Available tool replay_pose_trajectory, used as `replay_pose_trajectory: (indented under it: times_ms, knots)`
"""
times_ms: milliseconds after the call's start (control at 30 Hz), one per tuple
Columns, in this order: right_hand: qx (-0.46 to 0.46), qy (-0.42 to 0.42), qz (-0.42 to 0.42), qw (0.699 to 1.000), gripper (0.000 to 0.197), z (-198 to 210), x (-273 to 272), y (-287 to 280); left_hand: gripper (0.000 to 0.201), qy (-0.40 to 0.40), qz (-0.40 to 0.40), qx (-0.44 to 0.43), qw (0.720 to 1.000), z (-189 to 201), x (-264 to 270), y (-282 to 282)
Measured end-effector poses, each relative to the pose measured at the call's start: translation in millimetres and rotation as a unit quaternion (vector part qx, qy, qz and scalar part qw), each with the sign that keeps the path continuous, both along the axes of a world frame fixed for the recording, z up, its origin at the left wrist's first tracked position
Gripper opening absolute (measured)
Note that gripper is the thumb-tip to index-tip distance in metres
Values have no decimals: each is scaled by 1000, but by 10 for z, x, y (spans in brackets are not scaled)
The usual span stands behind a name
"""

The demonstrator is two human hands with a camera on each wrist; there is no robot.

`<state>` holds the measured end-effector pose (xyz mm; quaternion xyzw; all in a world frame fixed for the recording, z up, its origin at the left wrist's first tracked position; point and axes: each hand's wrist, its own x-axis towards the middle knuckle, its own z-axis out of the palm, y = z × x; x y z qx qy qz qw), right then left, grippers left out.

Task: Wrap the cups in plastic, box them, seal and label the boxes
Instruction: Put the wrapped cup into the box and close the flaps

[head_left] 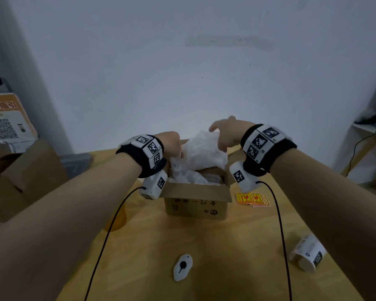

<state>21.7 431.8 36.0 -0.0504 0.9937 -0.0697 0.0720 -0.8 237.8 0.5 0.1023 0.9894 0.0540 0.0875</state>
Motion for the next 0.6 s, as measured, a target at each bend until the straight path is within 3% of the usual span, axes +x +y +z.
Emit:
replay_pose_trajectory:
  times_ms: [67,133,200,300,433,533,600]
  knots:
    - [-53,20,47,997,66,102,32,-45,13,-13,-3,-36,999,-7,-41,38]
    - [-157,-3,74,985,39,135,61,-114,17,-39,-12,-61,997,-26,-74,70]
    - [-193,-68,61,977,20,90,85,-210,21,-63,-18,-92,994,-45,-108,87]
    - [-117,-133,32,984,26,-109,-29,-288,19,-95,-9,-139,986,-73,-120,93]
    - [-117,-178,0,977,42,-328,-115,-314,31,-151,-22,-179,972,-31,-93,94]
    - [-132,-196,-14,972,44,-414,-132,-305,33,-98,-25,-99,990,239,-3,103]
    - [-141,-201,-23,969,42,-439,-149,-306,28,-37,-24,56,997,369,-9,123]
